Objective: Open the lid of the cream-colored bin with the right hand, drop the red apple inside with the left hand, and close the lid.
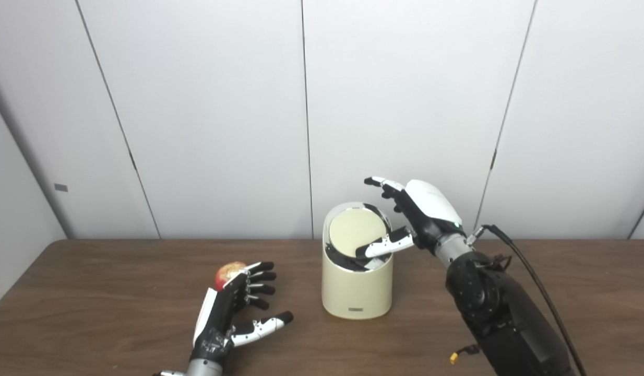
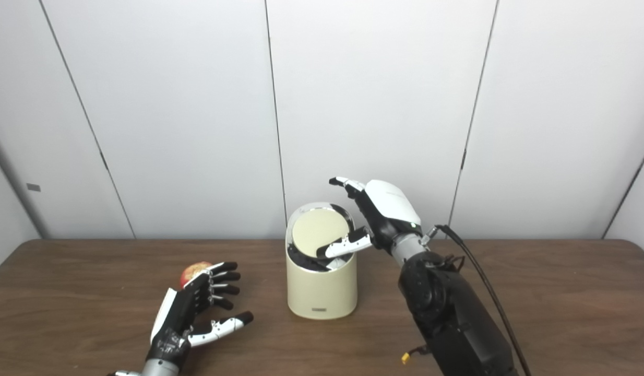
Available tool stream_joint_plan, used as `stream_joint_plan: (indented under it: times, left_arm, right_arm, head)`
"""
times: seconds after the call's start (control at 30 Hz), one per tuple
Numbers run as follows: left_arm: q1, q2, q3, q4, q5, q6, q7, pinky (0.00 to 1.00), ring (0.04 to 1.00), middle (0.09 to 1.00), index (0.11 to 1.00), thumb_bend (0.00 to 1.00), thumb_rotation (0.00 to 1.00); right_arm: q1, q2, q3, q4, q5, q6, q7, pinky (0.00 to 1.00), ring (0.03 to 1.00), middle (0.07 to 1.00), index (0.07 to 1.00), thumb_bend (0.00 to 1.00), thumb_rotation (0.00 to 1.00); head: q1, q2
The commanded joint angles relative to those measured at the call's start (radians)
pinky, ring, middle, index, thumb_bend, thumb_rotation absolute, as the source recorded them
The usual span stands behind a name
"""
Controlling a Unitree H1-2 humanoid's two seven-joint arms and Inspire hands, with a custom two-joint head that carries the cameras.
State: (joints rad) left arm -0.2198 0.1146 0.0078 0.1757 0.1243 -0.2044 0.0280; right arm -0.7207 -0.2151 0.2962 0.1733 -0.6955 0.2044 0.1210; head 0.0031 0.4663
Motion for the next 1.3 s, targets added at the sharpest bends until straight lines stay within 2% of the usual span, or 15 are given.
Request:
stream_joint_plan:
  times: [0.0, 0.37, 0.47, 0.53, 0.63, 0.8, 1.27]
  left_arm:
    - [-0.027, 0.004, 0.001, -0.035, 0.001, -0.013, 0.003, 0.55, 0.668, 0.747, 0.790, 0.73, 0.02]
    - [-0.022, 0.007, 0.001, -0.045, 0.003, -0.006, 0.000, 0.55, 0.672, 0.752, 0.793, 0.72, 0.03]
    - [-0.021, 0.007, 0.001, -0.051, -0.002, -0.002, -0.003, 0.56, 0.678, 0.752, 0.792, 0.72, 0.03]
    - [-0.021, 0.007, 0.001, -0.055, -0.002, 0.002, -0.004, 0.56, 0.677, 0.750, 0.793, 0.73, 0.03]
    - [-0.022, 0.006, 0.002, -0.055, 0.001, 0.003, -0.001, 0.56, 0.674, 0.744, 0.792, 0.73, 0.03]
    - [-0.022, 0.006, 0.002, -0.056, 0.002, -0.003, 0.001, 0.56, 0.673, 0.745, 0.787, 0.73, 0.03]
    - [-0.025, 0.009, 0.001, -0.052, 0.004, -0.003, 0.001, 0.55, 0.669, 0.749, 0.790, 0.72, 0.03]
  right_arm:
    - [-0.060, 0.002, -0.005, -0.012, -0.012, -0.007, -0.024, 0.67, 0.819, 0.893, 0.881, 0.84, 0.33]
    - [-0.076, 0.006, 0.012, 0.011, -0.043, 0.046, -0.002, 0.67, 0.824, 0.892, 0.883, 0.83, 0.33]
    - [-0.093, -0.005, 0.050, -0.004, -0.083, 0.139, 0.087, 0.70, 0.841, 0.901, 0.878, 0.82, 0.31]
    - [-0.104, -0.011, 0.073, -0.016, -0.104, 0.199, 0.143, 0.68, 0.846, 0.904, 0.870, 0.82, 0.22]
    - [-0.116, -0.014, 0.093, -0.028, -0.135, 0.257, 0.209, 0.65, 0.839, 0.903, 0.853, 0.84, 0.15]
    - [-0.111, 0.001, 0.073, -0.041, -0.194, 0.265, 0.292, 0.62, 0.823, 0.907, 0.842, 0.87, 0.10]
    - [-0.095, -0.002, 0.059, -0.086, -0.186, 0.264, 0.270, 0.63, 0.836, 0.906, 0.855, 0.85, 0.09]
  head:
    - [0.000, 0.001]
    - [-0.003, 0.007]
    - [-0.001, 0.013]
    - [-0.001, 0.013]
    - [0.000, 0.017]
    - [0.001, 0.017]
    - [0.003, 0.016]
